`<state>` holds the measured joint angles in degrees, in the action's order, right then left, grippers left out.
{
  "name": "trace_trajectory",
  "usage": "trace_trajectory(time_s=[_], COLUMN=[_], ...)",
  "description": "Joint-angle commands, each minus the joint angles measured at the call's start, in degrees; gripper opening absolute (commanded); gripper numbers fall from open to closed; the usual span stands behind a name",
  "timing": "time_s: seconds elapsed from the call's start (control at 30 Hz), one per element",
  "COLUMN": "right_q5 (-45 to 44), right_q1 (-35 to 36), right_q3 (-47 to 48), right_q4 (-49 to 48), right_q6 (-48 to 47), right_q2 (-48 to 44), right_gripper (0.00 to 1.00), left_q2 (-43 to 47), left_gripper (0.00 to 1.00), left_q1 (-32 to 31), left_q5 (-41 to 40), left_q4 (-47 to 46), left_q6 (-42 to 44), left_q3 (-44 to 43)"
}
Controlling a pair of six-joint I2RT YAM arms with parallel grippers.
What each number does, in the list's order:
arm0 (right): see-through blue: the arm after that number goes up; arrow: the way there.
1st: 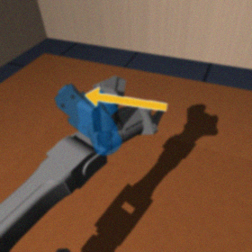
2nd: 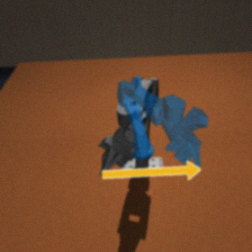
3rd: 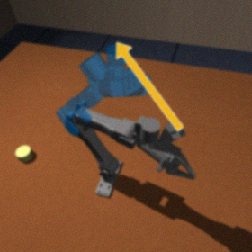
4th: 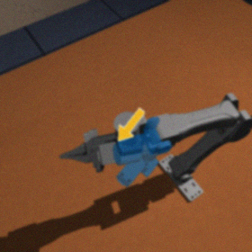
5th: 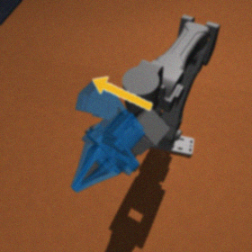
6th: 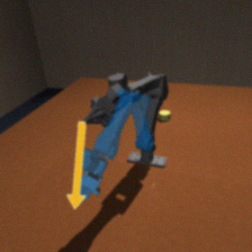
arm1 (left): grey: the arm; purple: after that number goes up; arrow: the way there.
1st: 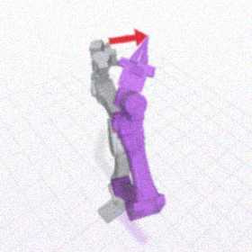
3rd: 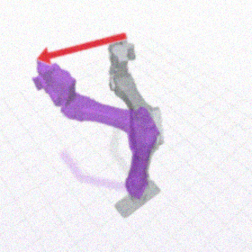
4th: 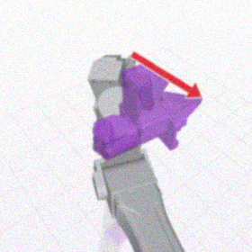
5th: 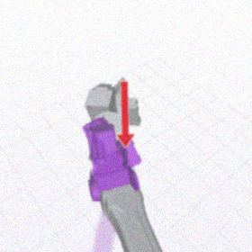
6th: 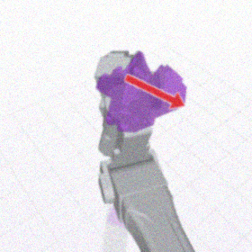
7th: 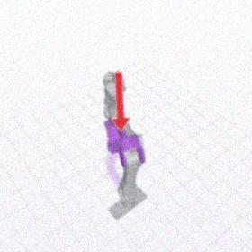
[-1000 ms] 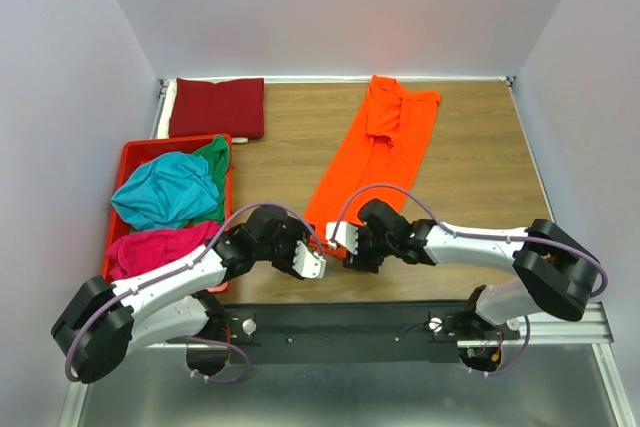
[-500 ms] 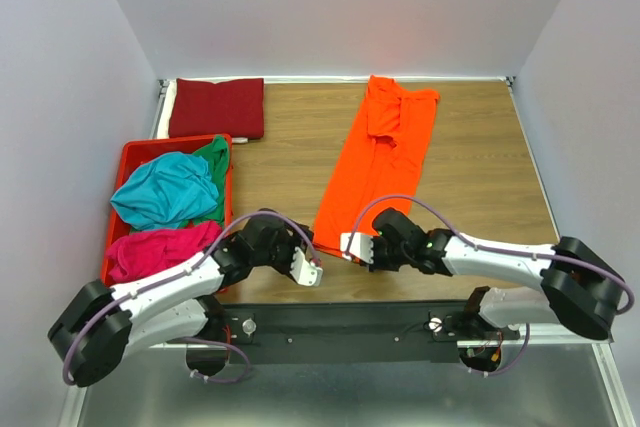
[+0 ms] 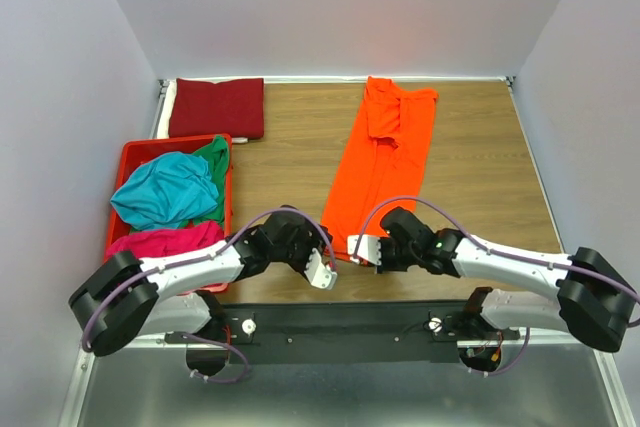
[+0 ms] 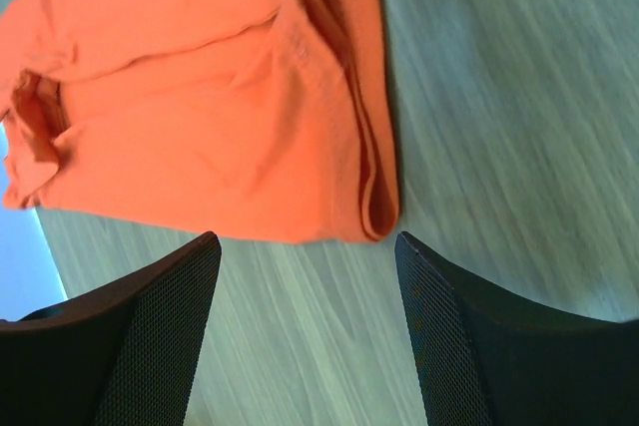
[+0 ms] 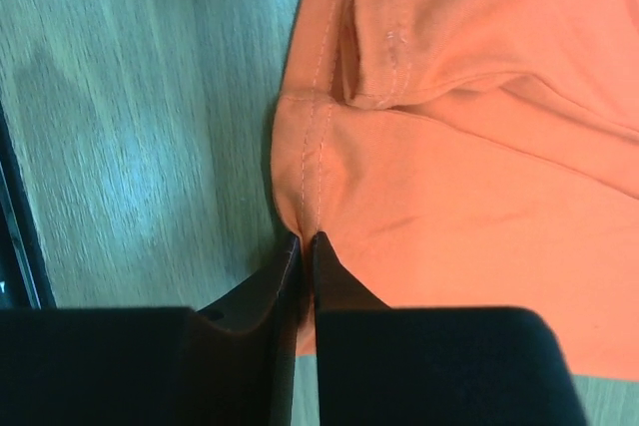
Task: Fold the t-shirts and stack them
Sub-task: Fold the tshirt
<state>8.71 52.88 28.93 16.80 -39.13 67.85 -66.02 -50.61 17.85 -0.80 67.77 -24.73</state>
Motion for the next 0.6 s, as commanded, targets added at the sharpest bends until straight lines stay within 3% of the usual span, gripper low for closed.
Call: trace_trajectory(time_s=[0.0, 0.37, 0.5, 0.57], right_q5=[3.5, 7.19, 7.99, 8.51], right_q1=[-1.9, -3.75, -4.1, -4.28], right_q3=[1.3, 2.36, 2.8, 2.98], right_q4=[3.5, 6.32, 6.76, 7.11], right_q6=[-1.64, -3.32, -3.23, -3.14], right_q2=[-2.38, -3.25, -4.05, -4.48], right_gripper=[0.14, 0.1, 0.1, 0.09], left_q2=[-3.23, -10.88, -12.55, -13.17], left_gripper=[0.79, 0.74, 0.66, 0.56], left_q1=[-1.16, -4.58, -4.67, -4.76], left_q5=[3.06, 2.37, 1.76, 1.4], left_q4=[-1.57, -2.28, -2.01, -2.37], left_q6=[2.19, 2.37, 2.46, 2.28], left_q3=[-1.37, -3.74, -4.01, -4.18])
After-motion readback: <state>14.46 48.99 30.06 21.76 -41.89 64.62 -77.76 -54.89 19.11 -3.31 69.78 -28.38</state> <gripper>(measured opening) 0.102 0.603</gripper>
